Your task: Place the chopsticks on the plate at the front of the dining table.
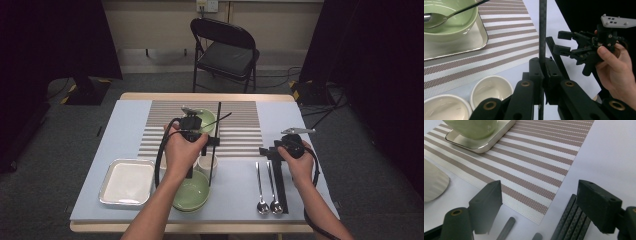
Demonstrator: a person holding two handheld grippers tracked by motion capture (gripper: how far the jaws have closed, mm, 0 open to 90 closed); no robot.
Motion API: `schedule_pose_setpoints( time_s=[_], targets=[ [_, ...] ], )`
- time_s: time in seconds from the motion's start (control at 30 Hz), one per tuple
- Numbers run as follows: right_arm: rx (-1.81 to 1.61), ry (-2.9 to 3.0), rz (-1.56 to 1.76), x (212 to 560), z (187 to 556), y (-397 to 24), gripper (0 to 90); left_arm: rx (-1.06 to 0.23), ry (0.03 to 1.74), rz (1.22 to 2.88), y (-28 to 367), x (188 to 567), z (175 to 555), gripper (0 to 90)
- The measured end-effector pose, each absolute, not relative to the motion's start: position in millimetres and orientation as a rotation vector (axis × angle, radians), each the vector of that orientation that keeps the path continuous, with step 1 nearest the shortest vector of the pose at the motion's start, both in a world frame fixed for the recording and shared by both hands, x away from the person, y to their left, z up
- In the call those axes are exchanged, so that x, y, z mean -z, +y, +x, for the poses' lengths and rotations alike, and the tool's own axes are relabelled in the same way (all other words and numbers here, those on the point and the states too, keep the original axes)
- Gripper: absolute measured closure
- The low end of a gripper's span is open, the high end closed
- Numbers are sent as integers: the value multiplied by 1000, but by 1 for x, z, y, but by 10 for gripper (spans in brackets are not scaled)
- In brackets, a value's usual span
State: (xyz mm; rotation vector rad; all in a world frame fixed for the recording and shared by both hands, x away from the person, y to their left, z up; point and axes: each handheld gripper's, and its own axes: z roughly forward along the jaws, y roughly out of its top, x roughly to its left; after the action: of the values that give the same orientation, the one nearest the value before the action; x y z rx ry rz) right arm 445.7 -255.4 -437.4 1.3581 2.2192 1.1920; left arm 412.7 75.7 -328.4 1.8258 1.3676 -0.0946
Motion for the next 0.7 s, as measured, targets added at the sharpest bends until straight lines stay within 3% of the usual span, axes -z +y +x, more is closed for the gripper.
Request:
schedule_pose_setpoints(
  time_s=[0.7],
  targets=[
    [-1103,2255,1326,465,437,-263,195,97,1388,1822,84,323,415,861]
  ],
)
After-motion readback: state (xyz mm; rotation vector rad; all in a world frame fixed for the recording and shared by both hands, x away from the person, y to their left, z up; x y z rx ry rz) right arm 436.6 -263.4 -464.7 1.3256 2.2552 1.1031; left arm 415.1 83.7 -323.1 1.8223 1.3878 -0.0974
